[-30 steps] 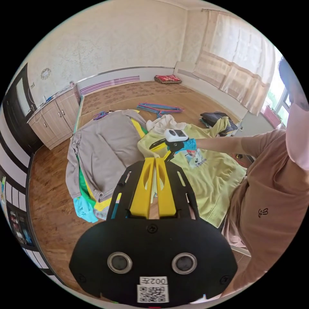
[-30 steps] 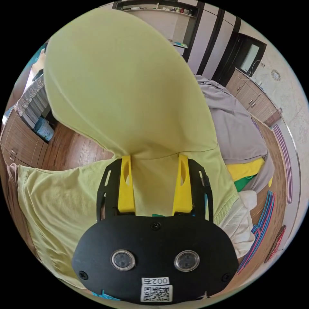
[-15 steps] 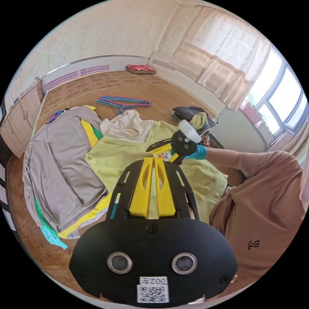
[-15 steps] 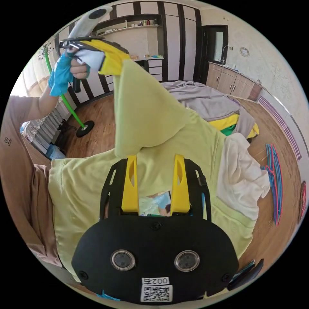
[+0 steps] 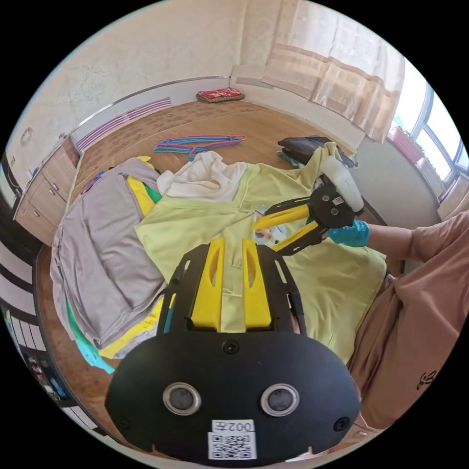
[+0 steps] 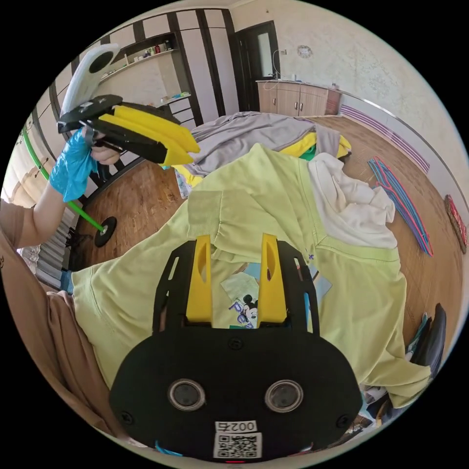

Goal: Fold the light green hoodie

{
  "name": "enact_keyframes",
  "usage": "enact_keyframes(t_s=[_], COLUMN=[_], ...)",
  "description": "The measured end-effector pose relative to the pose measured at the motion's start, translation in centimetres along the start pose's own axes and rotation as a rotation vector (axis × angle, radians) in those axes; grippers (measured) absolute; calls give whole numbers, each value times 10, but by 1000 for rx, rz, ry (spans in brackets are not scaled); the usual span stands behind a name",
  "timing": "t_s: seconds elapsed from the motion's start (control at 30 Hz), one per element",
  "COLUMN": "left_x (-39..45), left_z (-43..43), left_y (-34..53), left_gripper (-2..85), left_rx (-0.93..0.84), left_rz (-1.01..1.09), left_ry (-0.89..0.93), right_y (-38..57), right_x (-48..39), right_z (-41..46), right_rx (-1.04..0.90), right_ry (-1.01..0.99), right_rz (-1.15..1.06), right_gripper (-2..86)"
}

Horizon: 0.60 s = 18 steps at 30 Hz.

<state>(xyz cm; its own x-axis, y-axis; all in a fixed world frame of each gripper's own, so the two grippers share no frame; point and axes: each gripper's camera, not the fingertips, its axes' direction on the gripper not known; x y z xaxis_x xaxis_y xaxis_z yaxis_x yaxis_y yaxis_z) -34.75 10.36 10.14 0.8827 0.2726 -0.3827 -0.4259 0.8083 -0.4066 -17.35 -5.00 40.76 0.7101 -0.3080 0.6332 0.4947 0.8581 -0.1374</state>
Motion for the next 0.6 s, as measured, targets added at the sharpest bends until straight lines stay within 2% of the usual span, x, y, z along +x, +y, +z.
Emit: enact_keyframes(t_s=[0.2,0.33,0.43,0.6], left_x=[2,11,21,41], left_z=[29,47,59,76], left_y=[22,27,26,16], left_gripper=[26,28,31,35], left_rx=[-45,-44,-39,-51], left_rz=[-205,-286,-325,-352], left_ry=[-52,-85,-108,-141], right_y=[8,8,10,26], right_x=[-20,-38,-49,-49], right_z=[8,23,38,35], right_rx=[34,15,-26,-56], right_ry=[-101,-67,45,127], right_rz=[-17,-46,-52,-9], right_gripper=[155,171,160,103])
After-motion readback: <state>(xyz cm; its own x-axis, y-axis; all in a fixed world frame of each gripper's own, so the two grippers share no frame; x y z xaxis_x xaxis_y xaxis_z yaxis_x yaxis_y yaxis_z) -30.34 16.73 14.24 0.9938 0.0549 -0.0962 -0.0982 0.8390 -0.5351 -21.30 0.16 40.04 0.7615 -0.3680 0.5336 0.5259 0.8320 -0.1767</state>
